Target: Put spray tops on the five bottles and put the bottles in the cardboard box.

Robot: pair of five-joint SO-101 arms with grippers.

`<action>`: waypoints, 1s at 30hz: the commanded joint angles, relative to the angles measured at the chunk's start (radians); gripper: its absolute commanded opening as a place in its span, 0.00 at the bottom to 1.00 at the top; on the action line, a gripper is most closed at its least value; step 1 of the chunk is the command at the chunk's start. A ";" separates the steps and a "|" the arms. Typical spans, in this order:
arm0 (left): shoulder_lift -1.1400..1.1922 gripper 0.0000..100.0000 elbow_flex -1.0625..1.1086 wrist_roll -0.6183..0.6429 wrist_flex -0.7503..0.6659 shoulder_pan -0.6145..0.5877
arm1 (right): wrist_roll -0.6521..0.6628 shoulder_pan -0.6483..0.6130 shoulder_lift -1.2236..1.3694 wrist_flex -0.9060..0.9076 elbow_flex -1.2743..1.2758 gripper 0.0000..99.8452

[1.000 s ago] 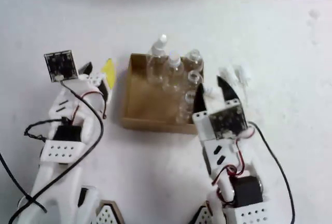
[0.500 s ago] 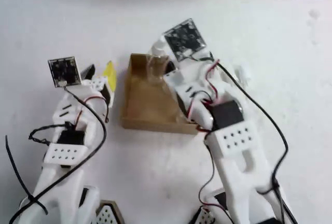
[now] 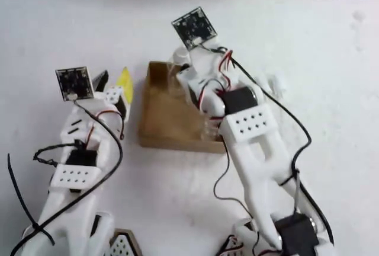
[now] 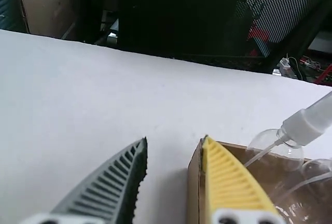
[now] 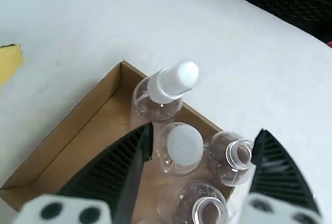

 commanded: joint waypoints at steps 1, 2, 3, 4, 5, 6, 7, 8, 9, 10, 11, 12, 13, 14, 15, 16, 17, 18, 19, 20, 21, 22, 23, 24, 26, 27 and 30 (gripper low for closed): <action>-0.024 0.16 -0.005 -0.017 -0.023 0.013 | -0.012 0.030 0.031 0.005 -0.064 0.28; -0.024 0.16 -0.005 -0.018 -0.023 0.013 | -0.012 0.036 0.042 0.001 -0.064 0.28; -0.024 0.16 -0.005 -0.020 -0.025 0.013 | -0.012 0.039 0.044 0.001 -0.064 0.27; -0.024 0.16 -0.005 -0.020 -0.025 0.013 | -0.012 0.041 0.044 -0.001 -0.064 0.25; -0.024 0.16 -0.005 -0.020 -0.026 0.013 | -0.011 0.042 0.045 -0.001 -0.064 0.22; -0.024 0.16 -0.005 -0.020 -0.026 0.013 | -0.009 0.044 0.045 -0.001 -0.064 0.20; -0.024 0.16 -0.005 -0.021 -0.026 0.013 | -0.008 0.044 0.045 0.001 -0.064 0.17; -0.024 0.16 -0.005 -0.021 -0.026 0.013 | -0.006 0.044 0.047 0.001 -0.064 0.15; -0.024 0.16 -0.005 -0.021 -0.026 0.013 | -0.006 0.045 0.050 -0.001 -0.064 0.14; -0.024 0.16 -0.005 -0.021 -0.026 0.013 | -0.006 0.045 0.051 -0.001 -0.064 0.13; -0.024 0.16 -0.005 -0.021 -0.026 0.013 | -0.006 0.045 0.053 -0.012 -0.064 0.13; -0.024 0.16 -0.005 -0.021 -0.026 0.015 | -0.006 0.045 0.054 -0.025 -0.064 0.13; -0.024 0.16 -0.005 -0.021 -0.026 0.016 | -0.006 0.045 0.054 -0.036 -0.064 0.13; -0.024 0.16 -0.005 -0.023 -0.023 0.024 | -0.006 0.045 0.054 -0.045 -0.064 0.13; -0.024 0.16 -0.003 -0.025 -0.021 0.028 | -0.006 0.045 0.054 -0.051 -0.064 0.13; -0.024 0.16 -0.003 -0.025 -0.021 0.028 | -0.008 0.044 0.054 -0.053 -0.064 0.13; -0.024 0.16 -0.003 -0.025 -0.021 0.028 | -0.009 0.044 0.053 -0.058 -0.064 0.12; -0.024 0.16 -0.003 -0.025 -0.021 0.028 | -0.009 0.044 0.053 -0.058 -0.064 0.12; -0.024 0.16 -0.003 -0.025 -0.021 0.028 | -0.011 0.044 0.053 -0.058 -0.066 0.12; -0.024 0.16 -0.003 -0.025 -0.021 0.028 | -0.011 0.044 0.053 -0.058 -0.066 0.11; -0.024 0.16 -0.003 -0.025 -0.021 0.028 | -0.011 0.044 0.054 -0.058 -0.066 0.09; -0.024 0.16 -0.003 -0.025 -0.021 0.028 | -0.011 0.045 0.054 -0.058 -0.066 0.07; -0.024 0.16 -0.003 -0.025 -0.021 0.028 | -0.012 0.045 0.056 -0.058 -0.066 0.04; -0.024 0.16 -0.003 -0.025 -0.021 0.028 | -0.012 0.045 0.056 -0.058 -0.066 0.02; -0.024 0.16 -0.003 -0.025 -0.021 0.028 | -0.012 0.045 0.054 -0.058 -0.069 0.02; -0.024 0.16 -0.003 -0.025 -0.021 0.028 | -0.012 0.045 0.054 -0.058 -0.077 0.02; -0.024 0.16 -0.003 -0.025 -0.021 0.028 | -0.014 0.058 0.056 -0.054 -0.094 0.02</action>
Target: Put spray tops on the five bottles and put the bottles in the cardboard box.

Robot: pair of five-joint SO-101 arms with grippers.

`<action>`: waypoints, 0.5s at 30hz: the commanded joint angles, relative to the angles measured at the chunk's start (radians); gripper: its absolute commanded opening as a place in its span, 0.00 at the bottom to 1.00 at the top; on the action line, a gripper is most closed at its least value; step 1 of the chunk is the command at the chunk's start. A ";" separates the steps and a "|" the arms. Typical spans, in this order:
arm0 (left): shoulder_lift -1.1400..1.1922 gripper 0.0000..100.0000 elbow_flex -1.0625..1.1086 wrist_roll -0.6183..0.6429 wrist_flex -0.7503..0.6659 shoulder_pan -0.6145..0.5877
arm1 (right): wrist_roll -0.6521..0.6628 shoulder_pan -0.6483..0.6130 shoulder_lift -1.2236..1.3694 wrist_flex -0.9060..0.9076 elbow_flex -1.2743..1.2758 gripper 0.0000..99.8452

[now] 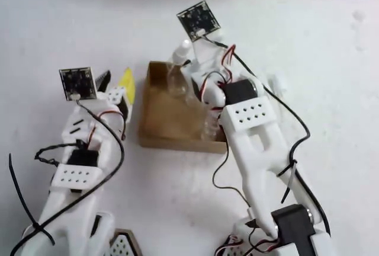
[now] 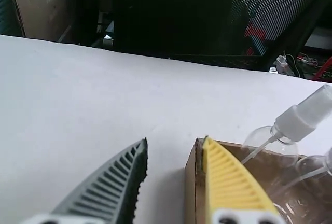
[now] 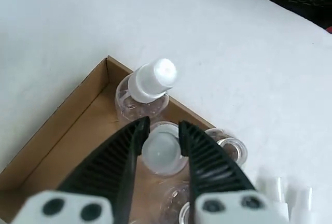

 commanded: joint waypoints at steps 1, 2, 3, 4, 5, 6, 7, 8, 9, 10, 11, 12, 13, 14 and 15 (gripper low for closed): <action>-0.024 0.16 -0.003 -0.012 -0.021 0.013 | -0.012 0.025 -0.004 -0.016 -0.064 0.02; -0.024 0.16 -0.003 -0.012 -0.021 0.013 | -0.012 0.030 -0.004 -0.013 -0.074 0.02; -0.024 0.16 -0.003 -0.012 -0.021 0.013 | -0.012 0.031 -0.004 -0.013 -0.078 0.02; -0.024 0.16 -0.003 -0.012 -0.021 0.013 | -0.012 0.031 -0.004 -0.010 -0.083 0.02; -0.024 0.16 -0.003 -0.012 -0.021 0.013 | -0.012 0.035 -0.004 -0.001 -0.086 0.02; -0.024 0.16 -0.003 -0.012 -0.021 0.013 | -0.012 0.036 -0.004 0.016 -0.098 0.02; -0.024 0.16 -0.003 -0.012 -0.021 0.013 | -0.012 0.035 -0.002 0.042 -0.120 0.02; -0.024 0.16 -0.003 -0.012 -0.021 0.013 | -0.012 0.035 -0.001 0.071 -0.143 0.02; -0.024 0.16 -0.003 -0.012 -0.021 0.013 | -0.014 0.035 -0.001 0.097 -0.169 0.02; -0.024 0.16 -0.003 -0.012 -0.021 0.013 | -0.023 0.036 0.005 0.122 -0.195 0.02; -0.024 0.16 -0.003 -0.012 -0.021 0.013 | -0.041 0.039 0.019 0.145 -0.227 0.02; -0.024 0.16 -0.003 -0.012 -0.021 0.013 | -0.055 0.041 0.039 0.173 -0.265 0.02; -0.024 0.16 -0.003 -0.012 -0.021 0.013 | -0.063 0.041 0.065 0.205 -0.302 0.02; -0.024 0.16 -0.003 -0.012 -0.021 0.013 | -0.063 0.041 0.097 0.237 -0.341 0.02; -0.024 0.16 -0.003 -0.012 -0.021 0.013 | -0.063 0.038 0.137 0.269 -0.381 0.02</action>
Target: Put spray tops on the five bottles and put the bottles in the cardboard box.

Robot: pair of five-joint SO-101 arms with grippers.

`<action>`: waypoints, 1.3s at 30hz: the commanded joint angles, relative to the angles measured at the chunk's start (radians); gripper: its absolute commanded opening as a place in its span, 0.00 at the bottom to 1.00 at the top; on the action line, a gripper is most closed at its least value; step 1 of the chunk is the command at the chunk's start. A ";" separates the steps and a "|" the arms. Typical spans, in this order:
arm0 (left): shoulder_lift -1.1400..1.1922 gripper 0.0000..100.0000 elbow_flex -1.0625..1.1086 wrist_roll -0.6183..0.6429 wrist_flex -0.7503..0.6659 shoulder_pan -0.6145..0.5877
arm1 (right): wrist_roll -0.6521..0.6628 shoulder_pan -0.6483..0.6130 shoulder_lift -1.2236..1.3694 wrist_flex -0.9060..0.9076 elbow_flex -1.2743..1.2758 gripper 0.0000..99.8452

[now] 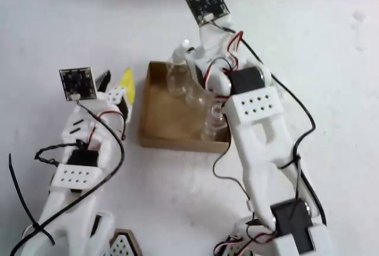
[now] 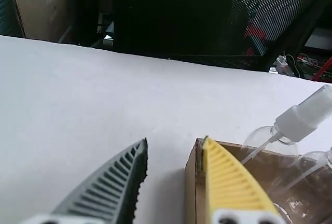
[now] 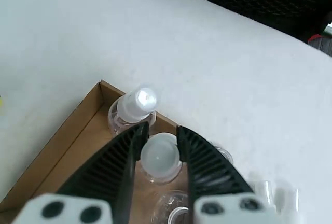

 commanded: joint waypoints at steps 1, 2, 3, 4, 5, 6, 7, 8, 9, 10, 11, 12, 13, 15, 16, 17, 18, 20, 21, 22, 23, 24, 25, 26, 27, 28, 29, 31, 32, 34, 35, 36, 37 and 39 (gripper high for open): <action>-0.024 0.16 -0.003 -0.011 -0.021 0.013 | -0.020 0.010 0.096 0.110 -0.173 0.02; -0.024 0.16 -0.003 -0.011 -0.021 0.013 | -0.023 0.010 0.137 0.142 -0.218 0.02; -0.024 0.16 -0.003 -0.011 -0.021 0.013 | -0.025 0.013 0.180 0.171 -0.261 0.02; -0.024 0.16 -0.003 -0.011 -0.021 0.013 | -0.025 0.015 0.219 0.199 -0.305 0.02; -0.024 0.16 -0.003 -0.011 -0.021 0.013 | -0.025 0.016 0.254 0.228 -0.348 0.02; -0.024 0.16 -0.003 -0.011 -0.021 0.013 | -0.025 0.016 0.288 0.255 -0.390 0.02; -0.024 0.16 -0.003 -0.011 -0.021 0.013 | -0.026 0.016 0.317 0.280 -0.427 0.02; -0.024 0.16 -0.003 -0.011 -0.021 0.013 | -0.029 0.015 0.341 0.303 -0.457 0.02; -0.024 0.16 -0.003 -0.011 -0.021 0.013 | -0.048 0.015 0.363 0.320 -0.486 0.02; -0.024 0.16 -0.003 -0.011 -0.021 0.013 | -0.072 0.015 0.380 0.332 -0.511 0.02; -0.024 0.16 -0.003 -0.011 -0.021 0.013 | -0.091 0.016 0.394 0.344 -0.532 0.02; -0.024 0.16 -0.003 -0.011 -0.021 0.013 | -0.101 0.019 0.401 0.354 -0.545 0.02; -0.024 0.16 -0.003 -0.011 -0.021 0.013 | -0.109 0.024 0.406 0.360 -0.552 0.02; -0.024 0.16 -0.005 -0.012 -0.021 0.013 | -0.117 0.025 0.407 0.366 -0.554 0.02; -0.024 0.16 -0.005 -0.012 -0.021 0.013 | -0.117 0.025 0.407 0.366 -0.554 0.02; -0.024 0.16 -0.005 -0.012 -0.021 0.013 | -0.117 0.025 0.407 0.372 -0.554 0.02; -0.024 0.16 -0.005 -0.012 -0.023 0.013 | -0.117 0.025 0.410 0.372 -0.554 0.02; -0.024 0.16 -0.005 -0.012 -0.023 0.013 | -0.117 0.025 0.420 0.372 -0.549 0.02; -0.024 0.16 -0.005 -0.012 -0.023 0.013 | -0.117 0.025 0.424 0.371 -0.539 0.02; -0.024 0.16 -0.005 -0.012 -0.023 0.013 | -0.117 0.025 0.423 0.366 -0.525 0.02; -0.024 0.16 -0.005 -0.012 -0.023 0.013 | -0.117 0.024 0.424 0.366 -0.519 0.02; -0.024 0.16 -0.005 -0.012 -0.023 0.013 | -0.117 0.024 0.424 0.364 -0.511 0.02; -0.024 0.16 -0.005 -0.012 -0.023 0.013 | -0.117 0.022 0.424 0.364 -0.506 0.02; -0.024 0.16 -0.005 -0.012 -0.023 0.013 | -0.117 0.022 0.424 0.364 -0.503 0.02; -0.024 0.16 -0.005 -0.012 -0.023 0.013 | -0.117 0.022 0.424 0.364 -0.502 0.02; -0.024 0.16 -0.005 -0.012 -0.023 0.013 | -0.118 0.022 0.426 0.364 -0.502 0.02; -0.024 0.16 -0.005 -0.012 -0.025 0.013 | -0.118 0.022 0.427 0.364 -0.502 0.02; -0.024 0.16 -0.005 -0.012 -0.025 0.013 | -0.127 0.022 0.423 0.364 -0.502 0.02; -0.024 0.16 -0.005 -0.012 -0.026 0.013 | -0.147 0.022 0.421 0.364 -0.505 0.02; -0.024 0.16 -0.005 -0.012 -0.028 0.013 | -0.166 0.022 0.406 0.364 -0.503 0.02; -0.024 0.16 -0.005 -0.012 -0.028 0.013 | -0.166 0.021 0.401 0.364 -0.502 0.02; -0.024 0.16 -0.005 -0.012 -0.028 0.013 | -0.166 0.016 0.400 0.364 -0.502 0.02; -0.024 0.16 -0.005 -0.012 -0.028 0.013 | -0.166 0.013 0.398 0.364 -0.500 0.02; -0.024 0.16 -0.005 -0.012 -0.028 0.013 | -0.166 0.012 0.401 0.366 -0.500 0.02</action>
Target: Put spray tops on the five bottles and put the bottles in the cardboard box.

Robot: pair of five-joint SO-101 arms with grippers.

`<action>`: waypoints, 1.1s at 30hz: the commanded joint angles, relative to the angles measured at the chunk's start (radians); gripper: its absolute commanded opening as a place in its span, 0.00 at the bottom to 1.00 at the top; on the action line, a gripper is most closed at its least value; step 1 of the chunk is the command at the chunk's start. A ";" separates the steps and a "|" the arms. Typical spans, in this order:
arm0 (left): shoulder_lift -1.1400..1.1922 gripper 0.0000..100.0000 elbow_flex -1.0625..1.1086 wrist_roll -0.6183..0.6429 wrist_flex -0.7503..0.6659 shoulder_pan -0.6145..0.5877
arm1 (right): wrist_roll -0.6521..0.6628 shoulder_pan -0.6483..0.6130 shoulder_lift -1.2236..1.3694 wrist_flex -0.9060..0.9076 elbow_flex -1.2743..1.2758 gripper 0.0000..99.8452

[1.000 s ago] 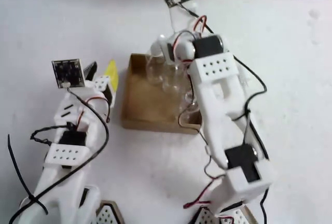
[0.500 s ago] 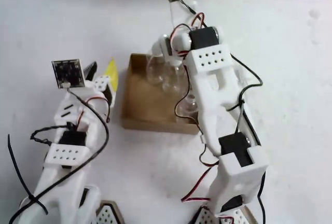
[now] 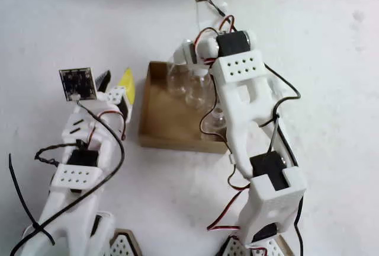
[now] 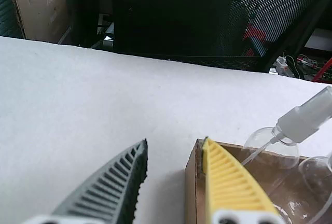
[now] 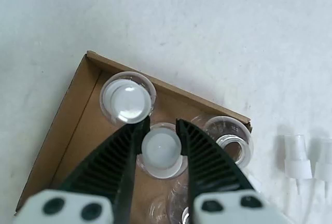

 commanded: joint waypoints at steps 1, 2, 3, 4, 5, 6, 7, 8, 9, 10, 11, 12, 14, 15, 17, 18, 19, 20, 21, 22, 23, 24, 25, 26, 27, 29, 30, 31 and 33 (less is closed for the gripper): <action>-0.024 0.16 -0.005 -0.012 -0.028 0.013 | -0.012 -0.001 -0.027 0.013 0.003 0.02; -0.024 0.16 -0.005 -0.012 -0.028 0.013 | -0.012 -0.001 -0.027 0.015 0.003 0.02; -0.024 0.16 -0.005 -0.012 -0.028 0.013 | -0.012 -0.001 -0.028 0.015 0.003 0.02; -0.024 0.16 -0.005 -0.012 -0.028 0.013 | -0.012 -0.001 -0.031 0.015 0.003 0.02; -0.024 0.16 -0.005 -0.012 -0.028 0.013 | -0.014 -0.002 -0.035 0.015 0.003 0.02; -0.024 0.16 -0.005 -0.012 -0.028 0.013 | -0.014 -0.004 -0.036 0.016 0.003 0.03; -0.024 0.16 -0.005 -0.012 -0.028 0.013 | -0.012 -0.005 -0.036 0.018 0.003 0.03; -0.024 0.16 -0.005 -0.012 -0.028 0.013 | -0.012 -0.005 -0.036 0.019 0.003 0.05; -0.024 0.16 -0.005 -0.012 -0.028 0.013 | -0.012 -0.005 -0.036 0.019 0.003 0.08; -0.024 0.16 -0.005 -0.012 -0.028 0.013 | -0.012 -0.005 -0.035 0.019 0.003 0.11; -0.024 0.16 -0.005 -0.012 -0.028 0.013 | -0.012 -0.005 -0.035 0.019 0.003 0.14; -0.024 0.16 -0.005 -0.012 -0.028 0.013 | -0.011 -0.005 -0.035 0.021 0.003 0.17; -0.024 0.16 -0.005 -0.012 -0.028 0.013 | -0.011 -0.005 -0.036 0.035 -0.005 0.19; -0.024 0.16 -0.005 -0.012 -0.028 0.013 | -0.011 -0.005 -0.036 0.038 -0.006 0.19; -0.024 0.16 -0.005 -0.012 -0.028 0.013 | -0.011 -0.007 -0.036 0.039 -0.008 0.18; -0.024 0.16 -0.005 -0.012 -0.028 0.013 | -0.011 -0.007 -0.036 0.039 -0.008 0.17; -0.024 0.16 -0.005 -0.012 -0.028 0.013 | -0.011 -0.007 -0.036 0.039 -0.008 0.17; -0.024 0.16 -0.005 -0.012 -0.028 0.013 | -0.011 -0.007 -0.036 0.039 -0.008 0.17; -0.024 0.16 -0.005 -0.012 -0.028 0.013 | -0.011 -0.007 -0.038 0.039 -0.009 0.17; -0.024 0.16 -0.005 -0.012 -0.028 0.013 | -0.011 -0.007 -0.041 0.041 -0.017 0.17; -0.024 0.16 -0.005 -0.012 -0.028 0.013 | -0.011 -0.007 -0.048 0.042 -0.023 0.17; -0.024 0.16 -0.005 -0.012 -0.028 0.013 | -0.011 -0.007 -0.058 0.044 -0.032 0.17; -0.024 0.16 -0.005 -0.012 -0.028 0.013 | -0.011 -0.007 -0.071 0.048 -0.041 0.18; -0.024 0.16 -0.005 -0.012 -0.028 0.013 | -0.011 -0.007 -0.088 0.053 -0.058 0.18; -0.024 0.16 -0.005 -0.012 -0.028 0.013 | -0.011 -0.007 -0.099 0.054 -0.071 0.18; -0.024 0.16 -0.005 -0.012 -0.028 0.013 | -0.011 -0.007 -0.113 0.051 -0.097 0.18; -0.024 0.16 -0.005 -0.012 -0.028 0.013 | -0.011 -0.007 -0.113 0.050 -0.104 0.18; -0.024 0.16 -0.005 -0.012 -0.028 0.013 | -0.011 -0.007 -0.113 0.050 -0.114 0.18; -0.024 0.16 -0.005 -0.012 -0.028 0.013 | -0.009 -0.016 -0.113 0.048 -0.123 0.18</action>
